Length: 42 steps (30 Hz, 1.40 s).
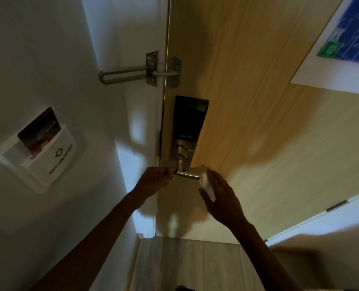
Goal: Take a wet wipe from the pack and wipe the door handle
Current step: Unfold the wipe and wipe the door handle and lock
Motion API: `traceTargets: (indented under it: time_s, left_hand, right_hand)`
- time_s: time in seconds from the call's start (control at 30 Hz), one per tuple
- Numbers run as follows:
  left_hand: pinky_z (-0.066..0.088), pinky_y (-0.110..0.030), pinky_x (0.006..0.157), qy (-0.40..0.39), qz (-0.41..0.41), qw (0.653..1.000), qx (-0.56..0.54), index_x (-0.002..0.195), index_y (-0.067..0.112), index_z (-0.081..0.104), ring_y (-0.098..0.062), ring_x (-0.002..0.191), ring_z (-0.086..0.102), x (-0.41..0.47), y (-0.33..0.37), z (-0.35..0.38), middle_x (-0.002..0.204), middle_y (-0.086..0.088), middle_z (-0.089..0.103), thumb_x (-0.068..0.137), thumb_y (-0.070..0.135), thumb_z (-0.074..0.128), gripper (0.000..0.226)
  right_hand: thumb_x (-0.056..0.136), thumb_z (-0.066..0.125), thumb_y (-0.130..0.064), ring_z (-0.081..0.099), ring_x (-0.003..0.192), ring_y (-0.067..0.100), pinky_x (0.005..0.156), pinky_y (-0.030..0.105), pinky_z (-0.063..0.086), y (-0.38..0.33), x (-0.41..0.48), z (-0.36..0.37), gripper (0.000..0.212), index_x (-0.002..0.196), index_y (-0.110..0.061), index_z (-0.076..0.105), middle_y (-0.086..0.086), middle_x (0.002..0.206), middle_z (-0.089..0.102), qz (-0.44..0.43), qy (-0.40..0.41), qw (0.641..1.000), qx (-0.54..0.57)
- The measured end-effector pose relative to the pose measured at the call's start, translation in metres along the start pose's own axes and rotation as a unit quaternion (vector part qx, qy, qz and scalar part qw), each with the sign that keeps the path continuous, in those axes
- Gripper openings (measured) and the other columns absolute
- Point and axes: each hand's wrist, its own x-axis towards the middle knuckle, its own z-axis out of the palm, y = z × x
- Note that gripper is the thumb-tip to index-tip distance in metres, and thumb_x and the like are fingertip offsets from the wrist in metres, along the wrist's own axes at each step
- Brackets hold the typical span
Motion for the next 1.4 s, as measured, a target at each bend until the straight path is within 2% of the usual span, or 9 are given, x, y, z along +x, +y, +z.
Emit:
traceTargets:
  time_s: [0.27, 0.4, 0.53, 0.63, 0.83, 0.97, 1.13, 1.27, 1.4]
  left_hand:
    - [0.056, -0.028, 0.087, 0.012, 0.017, 1.0, -0.02, 0.104, 0.021, 0.071, -0.014, 0.099, 0.069, 0.0, -0.003, 0.005, 0.104, -0.004, 0.072, 0.09, 0.033, 0.06, 0.022]
    - [0.055, -0.029, 0.088, 0.01, 0.016, 1.0, -0.018, 0.101, 0.022, 0.071, -0.016, 0.101, 0.069, 0.0, -0.001, 0.004, 0.104, -0.008, 0.073, 0.088, 0.039, 0.059, 0.024]
    - [0.054, -0.035, 0.093, -0.006, 0.008, 1.0, -0.004, 0.093, 0.026, 0.07, -0.019, 0.102, 0.068, 0.0, 0.007, 0.002, 0.105, -0.009, 0.073, 0.088, 0.043, 0.057, 0.022]
    - [0.052, -0.039, 0.094, -0.018, 0.001, 1.0, -0.005, 0.092, 0.025, 0.07, -0.024, 0.103, 0.067, 0.0, 0.009, -0.002, 0.104, -0.011, 0.071, 0.086, 0.047, 0.056, 0.027]
    - [0.049, -0.045, 0.095, 0.008, -0.017, 0.998, 0.052, 0.095, 0.021, 0.074, -0.028, 0.105, 0.065, 0.006, 0.005, -0.009, 0.105, -0.012, 0.072, 0.062, 0.085, 0.051, 0.075]
    - [0.048, -0.037, 0.092, -0.007, -0.032, 0.999, 0.026, 0.104, 0.025, 0.072, -0.018, 0.105, 0.065, 0.005, 0.01, -0.007, 0.107, -0.002, 0.073, 0.074, 0.075, 0.05, 0.062]
    - [0.05, -0.029, 0.08, 0.047, -0.025, 0.998, -0.017, 0.085, 0.026, 0.074, -0.022, 0.098, 0.067, 0.014, 0.013, -0.01, 0.089, 0.002, 0.075, 0.084, 0.043, 0.065, 0.019]
    - [0.052, -0.027, 0.081, 0.06, 0.011, 0.996, -0.065, 0.09, 0.023, 0.072, -0.019, 0.092, 0.069, 0.007, 0.019, -0.01, 0.089, 0.0, 0.075, 0.088, 0.027, 0.063, 0.011]
    - [0.051, -0.032, 0.075, 0.129, 0.051, 0.99, -0.019, 0.083, 0.026, 0.075, -0.017, 0.078, 0.065, 0.0, 0.02, -0.004, 0.078, -0.007, 0.07, 0.087, 0.027, 0.066, 0.01]
  right_hand:
    - [0.092, 0.062, -0.033, 0.064, 0.081, 0.0, 0.077, 0.028, 0.054, 0.004, 0.031, -0.027, 0.022, 0.107, -0.019, 0.07, -0.003, 0.098, 0.074, -0.011, -0.019, 0.997, 0.079]
    - [0.091, 0.062, -0.032, 0.062, 0.073, -0.006, 0.067, 0.01, 0.044, 0.021, 0.034, -0.038, 0.016, 0.097, -0.024, 0.075, -0.012, 0.092, 0.072, -0.011, -0.044, 0.996, 0.073]
    - [0.095, 0.054, -0.034, 0.056, 0.065, 0.002, 0.063, 0.022, 0.044, 0.012, 0.043, -0.032, 0.021, 0.085, -0.024, 0.069, -0.009, 0.073, 0.065, -0.086, -0.066, 0.994, -0.016]
    - [0.093, 0.058, -0.03, 0.062, 0.068, 0.017, 0.064, 0.032, 0.051, -0.012, 0.05, -0.009, 0.019, 0.098, -0.016, 0.071, 0.003, 0.078, 0.069, -0.091, -0.036, 0.994, -0.049]
    - [0.087, 0.067, -0.029, 0.067, 0.065, 0.019, 0.072, 0.036, 0.054, -0.051, 0.053, 0.029, 0.015, 0.093, -0.016, 0.072, 0.006, 0.074, 0.072, -0.023, 0.043, 0.997, -0.059]
    - [0.092, 0.057, -0.043, 0.063, 0.061, 0.009, 0.077, 0.033, 0.052, -0.054, 0.05, 0.034, 0.026, 0.085, -0.023, 0.072, -0.004, 0.071, 0.071, 0.02, 0.091, 0.995, -0.027]
    - [0.09, 0.061, -0.042, 0.062, 0.066, 0.007, 0.071, 0.026, 0.048, -0.071, 0.05, 0.035, 0.025, 0.085, -0.022, 0.074, -0.003, 0.075, 0.072, 0.076, 0.141, 0.986, 0.048]
    - [0.089, 0.064, -0.036, 0.058, 0.082, 0.018, 0.069, 0.029, 0.048, -0.071, 0.057, 0.035, 0.022, 0.09, -0.015, 0.072, 0.005, 0.09, 0.067, 0.142, 0.212, 0.962, 0.097]
    - [0.092, 0.06, -0.035, 0.063, 0.083, 0.007, 0.07, 0.033, 0.056, -0.07, 0.058, 0.043, 0.014, 0.099, -0.025, 0.067, -0.005, 0.09, 0.069, 0.113, 0.186, 0.957, 0.192]
